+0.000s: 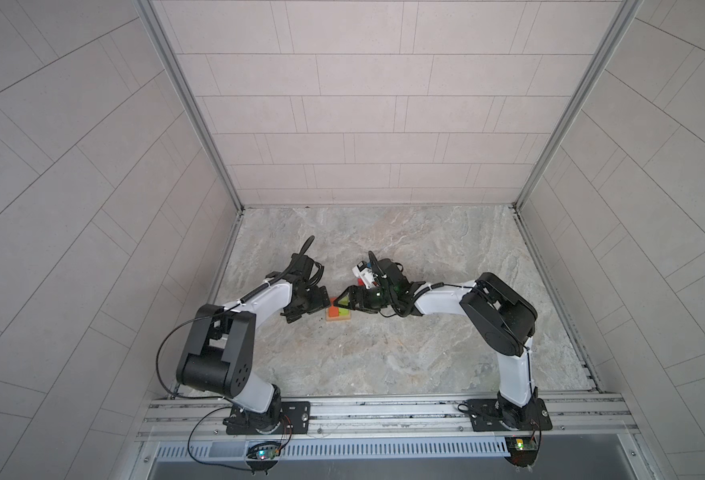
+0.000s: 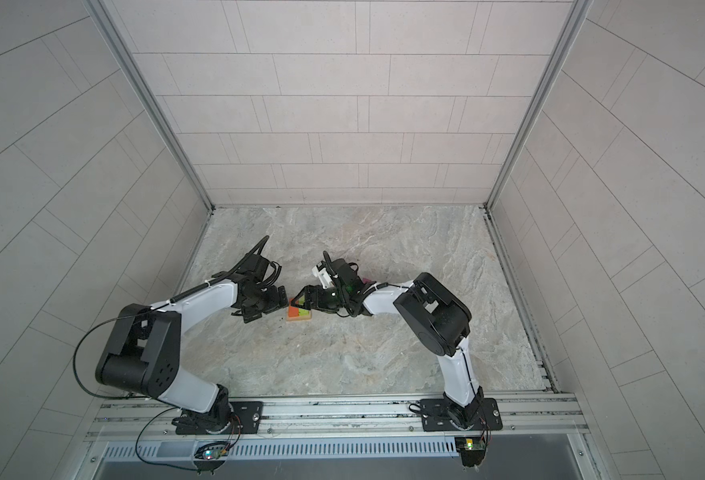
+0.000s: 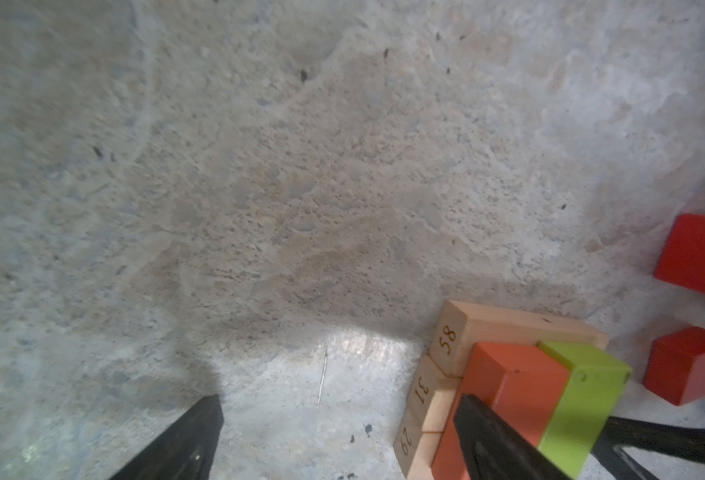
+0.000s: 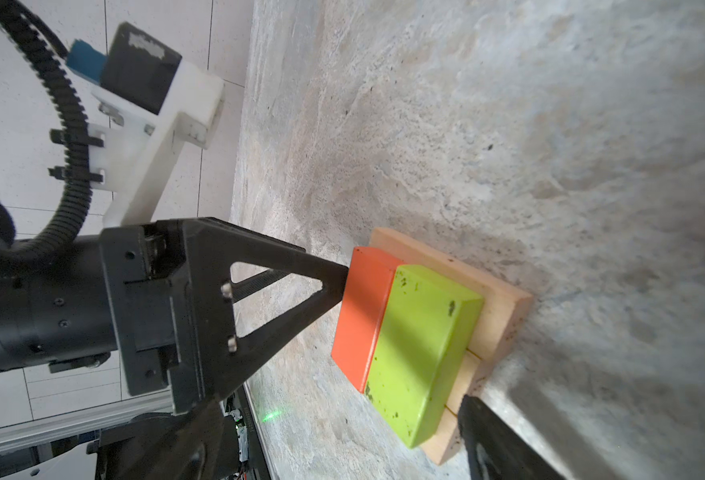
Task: Build the wood block tower
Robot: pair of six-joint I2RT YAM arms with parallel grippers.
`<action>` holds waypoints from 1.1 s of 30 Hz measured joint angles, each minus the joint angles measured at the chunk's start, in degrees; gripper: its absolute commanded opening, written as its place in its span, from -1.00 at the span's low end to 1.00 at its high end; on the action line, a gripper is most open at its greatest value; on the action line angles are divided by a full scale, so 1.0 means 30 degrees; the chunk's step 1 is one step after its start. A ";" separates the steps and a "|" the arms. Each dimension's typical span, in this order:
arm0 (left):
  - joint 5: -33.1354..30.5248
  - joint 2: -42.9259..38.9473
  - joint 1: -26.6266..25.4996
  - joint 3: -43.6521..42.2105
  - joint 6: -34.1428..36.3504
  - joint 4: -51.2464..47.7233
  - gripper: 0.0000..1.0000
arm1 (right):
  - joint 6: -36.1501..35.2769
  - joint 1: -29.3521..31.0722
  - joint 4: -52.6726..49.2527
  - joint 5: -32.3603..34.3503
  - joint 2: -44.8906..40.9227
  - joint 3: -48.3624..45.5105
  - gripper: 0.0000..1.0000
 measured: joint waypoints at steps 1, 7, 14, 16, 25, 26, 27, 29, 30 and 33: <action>0.0000 0.0000 0.0000 0.0000 0.0000 0.0000 0.88 | 0.0000 0.0015 0.0007 -0.0007 -0.0007 -0.0007 0.80; -0.0007 0.0000 0.0000 0.0000 0.0000 0.0000 0.89 | 0.0015 0.0182 0.0051 -0.0007 -0.0073 -0.0255 0.80; -0.0007 0.0000 0.0000 0.0000 0.0000 0.0000 0.88 | 0.0153 0.0321 0.0481 0.0000 -0.0109 -0.0495 0.80; -0.0007 0.0000 0.0000 0.0000 0.0000 0.0007 0.88 | 0.0160 0.0350 0.0583 -0.0007 -0.0124 -0.0554 0.80; -0.0007 0.0000 0.0000 0.0000 0.0000 0.0007 0.88 | 0.0291 0.0474 0.0736 0.0000 -0.0138 -0.0597 0.80; -0.0015 0.0000 0.0000 0.0000 0.0000 0.0000 0.88 | 0.0291 0.0495 0.0736 0.0000 -0.0138 -0.0597 0.80; -0.0015 0.0000 0.0000 0.0000 0.0000 0.0007 0.89 | 0.0299 0.0495 0.0736 0.0000 -0.0138 -0.0597 0.80; -0.0015 0.0000 0.0000 0.0000 0.0000 0.0007 0.88 | 0.0299 0.0517 0.0736 0.0000 -0.0138 -0.0597 0.80; -0.0015 0.0000 0.0000 0.0000 0.0000 0.0000 0.88 | 0.0299 0.0517 0.0736 0.0000 -0.0138 -0.0597 0.80; -0.0022 0.0000 0.0000 0.0000 0.0000 0.0000 0.88 | 0.0299 0.0532 0.0736 0.0000 -0.0138 -0.0597 0.80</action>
